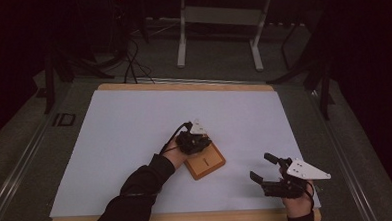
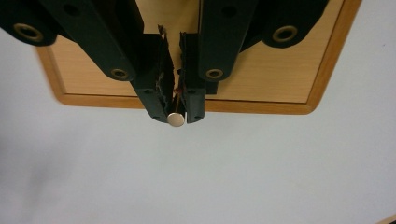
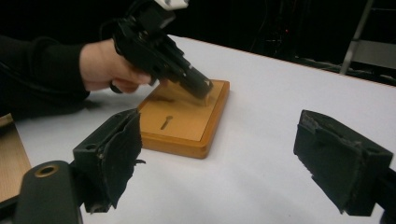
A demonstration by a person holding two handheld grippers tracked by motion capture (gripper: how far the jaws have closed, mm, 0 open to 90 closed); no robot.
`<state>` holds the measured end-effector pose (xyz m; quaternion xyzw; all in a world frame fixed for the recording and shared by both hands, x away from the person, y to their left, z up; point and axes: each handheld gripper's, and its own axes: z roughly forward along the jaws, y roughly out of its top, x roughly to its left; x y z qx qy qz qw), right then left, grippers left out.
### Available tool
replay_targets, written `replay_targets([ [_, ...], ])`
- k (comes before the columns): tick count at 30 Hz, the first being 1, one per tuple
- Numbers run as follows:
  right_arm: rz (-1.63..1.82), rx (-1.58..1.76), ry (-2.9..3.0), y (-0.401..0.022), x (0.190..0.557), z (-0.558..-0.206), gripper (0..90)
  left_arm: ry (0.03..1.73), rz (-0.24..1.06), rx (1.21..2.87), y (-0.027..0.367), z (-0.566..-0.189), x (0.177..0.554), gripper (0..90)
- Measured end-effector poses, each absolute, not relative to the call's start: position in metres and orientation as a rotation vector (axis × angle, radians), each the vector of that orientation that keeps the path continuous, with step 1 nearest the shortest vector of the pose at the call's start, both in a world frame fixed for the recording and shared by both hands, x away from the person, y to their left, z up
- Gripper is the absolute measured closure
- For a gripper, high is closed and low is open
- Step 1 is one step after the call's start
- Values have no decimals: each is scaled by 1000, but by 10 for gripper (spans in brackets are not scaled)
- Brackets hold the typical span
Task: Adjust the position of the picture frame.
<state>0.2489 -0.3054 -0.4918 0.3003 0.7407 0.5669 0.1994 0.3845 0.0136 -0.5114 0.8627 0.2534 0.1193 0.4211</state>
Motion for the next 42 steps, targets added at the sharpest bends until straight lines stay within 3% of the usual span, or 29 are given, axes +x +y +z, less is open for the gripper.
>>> replay_targets([
  [10,1578,837,2080,-303,249,-492,148,636,320,2116,30,-492,383,853],
  [16,1583,839,2079,-304,249,-492,147,667,332,2125,29,-497,396,894],
  [42,1601,841,2088,-304,248,-494,148,715,323,2246,1,-520,451,900],
])
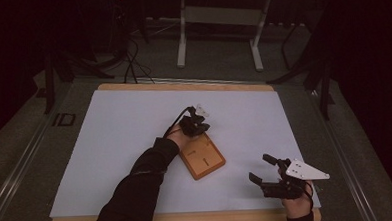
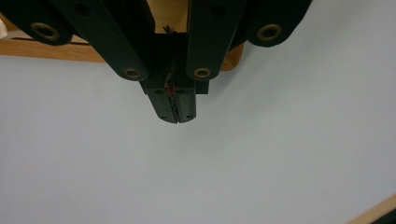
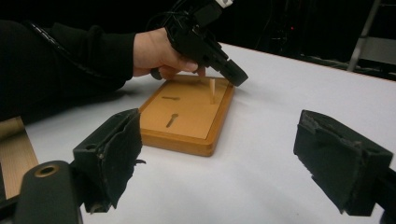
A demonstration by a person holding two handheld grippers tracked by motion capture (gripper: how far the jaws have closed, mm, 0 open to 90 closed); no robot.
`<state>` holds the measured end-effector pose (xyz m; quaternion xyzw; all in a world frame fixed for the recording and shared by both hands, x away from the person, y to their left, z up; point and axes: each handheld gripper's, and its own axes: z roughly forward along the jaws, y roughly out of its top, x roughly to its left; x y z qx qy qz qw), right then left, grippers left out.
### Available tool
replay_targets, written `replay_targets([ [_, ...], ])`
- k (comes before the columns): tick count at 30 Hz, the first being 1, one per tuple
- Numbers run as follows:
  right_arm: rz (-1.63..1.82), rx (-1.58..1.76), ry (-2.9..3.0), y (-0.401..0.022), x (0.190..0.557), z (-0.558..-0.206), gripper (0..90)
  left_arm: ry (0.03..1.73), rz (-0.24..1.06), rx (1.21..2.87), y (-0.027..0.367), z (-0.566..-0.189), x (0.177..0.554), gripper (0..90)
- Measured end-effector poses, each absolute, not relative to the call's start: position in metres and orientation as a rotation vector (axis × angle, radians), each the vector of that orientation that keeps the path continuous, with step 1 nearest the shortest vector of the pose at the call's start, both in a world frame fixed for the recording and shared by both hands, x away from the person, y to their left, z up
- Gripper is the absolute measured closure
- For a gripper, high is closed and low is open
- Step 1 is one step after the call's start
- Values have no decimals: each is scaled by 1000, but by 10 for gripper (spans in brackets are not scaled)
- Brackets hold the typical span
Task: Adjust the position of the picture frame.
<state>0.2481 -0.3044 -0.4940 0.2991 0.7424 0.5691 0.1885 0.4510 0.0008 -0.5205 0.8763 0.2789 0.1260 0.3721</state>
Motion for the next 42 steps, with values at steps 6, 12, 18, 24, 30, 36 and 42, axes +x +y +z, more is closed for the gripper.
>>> replay_targets([
  [6,1602,840,2091,-304,249,-494,147,718,331,2258,0,-523,452,900],
  [12,1602,836,2099,-303,248,-494,147,701,346,2268,-1,-523,451,900],
  [18,1606,834,2094,-304,247,-494,148,711,350,2281,6,-522,449,900],
  [24,1608,833,2093,-304,247,-493,148,735,345,2270,22,-522,440,900],
  [30,1605,830,2102,-301,247,-493,148,770,318,2246,40,-522,430,900],
  [36,1608,829,2107,-299,248,-494,147,750,345,2241,46,-520,427,900],
  [42,1603,827,2115,-298,248,-495,148,775,345,2224,48,-524,439,900],
])
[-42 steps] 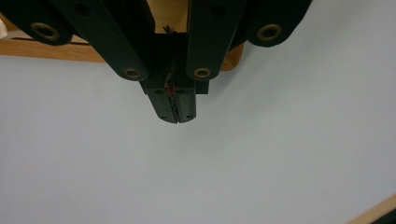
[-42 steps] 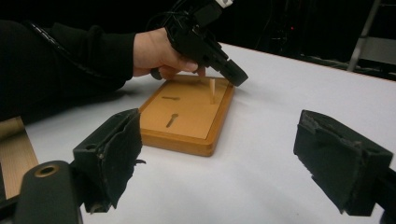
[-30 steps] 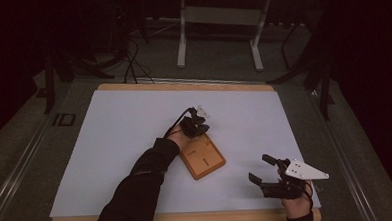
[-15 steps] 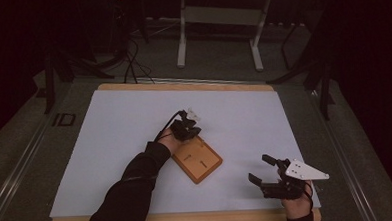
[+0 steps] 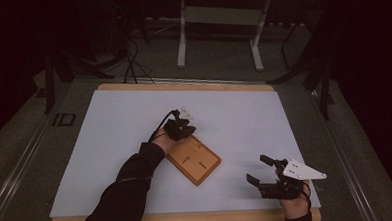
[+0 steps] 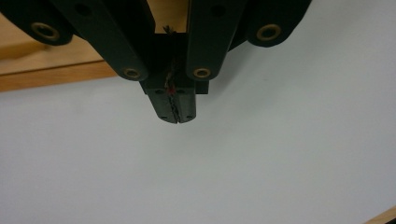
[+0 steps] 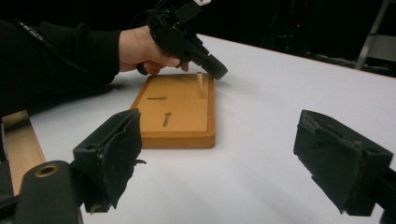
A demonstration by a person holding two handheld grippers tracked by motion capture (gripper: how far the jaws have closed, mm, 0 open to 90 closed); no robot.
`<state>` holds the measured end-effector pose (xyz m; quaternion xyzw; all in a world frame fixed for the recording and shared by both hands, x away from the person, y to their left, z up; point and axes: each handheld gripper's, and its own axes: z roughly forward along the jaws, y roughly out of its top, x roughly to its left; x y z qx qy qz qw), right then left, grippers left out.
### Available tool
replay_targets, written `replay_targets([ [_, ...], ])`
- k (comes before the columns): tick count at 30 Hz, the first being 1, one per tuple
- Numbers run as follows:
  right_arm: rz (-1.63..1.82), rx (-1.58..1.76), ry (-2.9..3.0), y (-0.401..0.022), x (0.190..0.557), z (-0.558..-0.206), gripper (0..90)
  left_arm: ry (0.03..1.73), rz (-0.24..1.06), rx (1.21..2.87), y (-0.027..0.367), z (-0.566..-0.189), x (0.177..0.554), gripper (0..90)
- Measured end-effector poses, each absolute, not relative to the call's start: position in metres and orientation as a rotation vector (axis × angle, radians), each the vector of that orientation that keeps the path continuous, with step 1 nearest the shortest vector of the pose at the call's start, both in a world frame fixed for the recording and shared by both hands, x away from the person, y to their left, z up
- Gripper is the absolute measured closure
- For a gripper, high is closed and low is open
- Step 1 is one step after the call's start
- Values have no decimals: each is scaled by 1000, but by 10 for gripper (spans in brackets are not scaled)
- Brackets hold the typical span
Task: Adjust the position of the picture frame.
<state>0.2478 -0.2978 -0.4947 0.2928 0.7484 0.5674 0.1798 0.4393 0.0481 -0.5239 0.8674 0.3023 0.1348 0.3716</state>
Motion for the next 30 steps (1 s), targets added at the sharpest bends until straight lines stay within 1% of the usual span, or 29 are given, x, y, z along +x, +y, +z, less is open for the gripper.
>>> replay_targets([
  [5,1607,834,2114,-299,248,-495,148,786,359,2256,49,-527,447,900],
  [12,1609,834,2115,-299,248,-495,148,775,327,2264,51,-527,449,900],
  [16,1609,833,2115,-299,247,-495,148,763,331,2288,53,-525,447,900],
  [30,1606,830,2119,-297,248,-495,148,784,301,2312,85,-523,429,900],
])
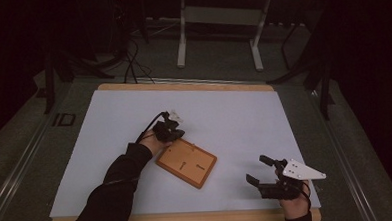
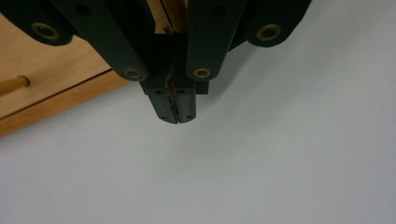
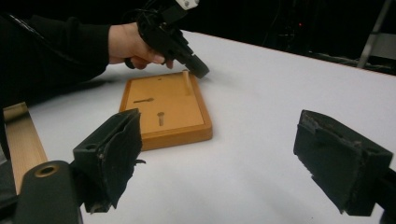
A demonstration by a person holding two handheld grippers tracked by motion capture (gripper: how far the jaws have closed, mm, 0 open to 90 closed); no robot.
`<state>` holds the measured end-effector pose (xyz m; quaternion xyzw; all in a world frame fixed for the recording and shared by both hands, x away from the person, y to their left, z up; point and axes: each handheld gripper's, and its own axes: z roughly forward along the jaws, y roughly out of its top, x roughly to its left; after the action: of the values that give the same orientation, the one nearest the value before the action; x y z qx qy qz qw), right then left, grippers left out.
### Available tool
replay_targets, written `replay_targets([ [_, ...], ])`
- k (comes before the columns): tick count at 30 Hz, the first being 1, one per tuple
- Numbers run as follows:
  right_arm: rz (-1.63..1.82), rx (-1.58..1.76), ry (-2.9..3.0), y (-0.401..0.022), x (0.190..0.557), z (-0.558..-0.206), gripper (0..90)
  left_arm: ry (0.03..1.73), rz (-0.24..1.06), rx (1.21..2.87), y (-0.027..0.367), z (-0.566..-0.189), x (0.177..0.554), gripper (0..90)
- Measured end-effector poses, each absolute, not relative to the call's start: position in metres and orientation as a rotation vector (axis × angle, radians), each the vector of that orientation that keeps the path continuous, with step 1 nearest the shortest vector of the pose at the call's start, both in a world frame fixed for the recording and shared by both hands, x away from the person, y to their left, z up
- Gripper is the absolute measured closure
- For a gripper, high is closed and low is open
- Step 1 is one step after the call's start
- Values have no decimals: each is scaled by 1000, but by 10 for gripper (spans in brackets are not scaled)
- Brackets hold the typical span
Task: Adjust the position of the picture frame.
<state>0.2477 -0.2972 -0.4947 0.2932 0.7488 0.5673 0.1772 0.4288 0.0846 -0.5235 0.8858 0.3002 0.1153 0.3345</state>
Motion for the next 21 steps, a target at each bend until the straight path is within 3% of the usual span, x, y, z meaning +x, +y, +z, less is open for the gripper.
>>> replay_targets([
  [21,1601,829,2134,-292,250,-496,148,828,278,2300,129,-524,386,900],
])
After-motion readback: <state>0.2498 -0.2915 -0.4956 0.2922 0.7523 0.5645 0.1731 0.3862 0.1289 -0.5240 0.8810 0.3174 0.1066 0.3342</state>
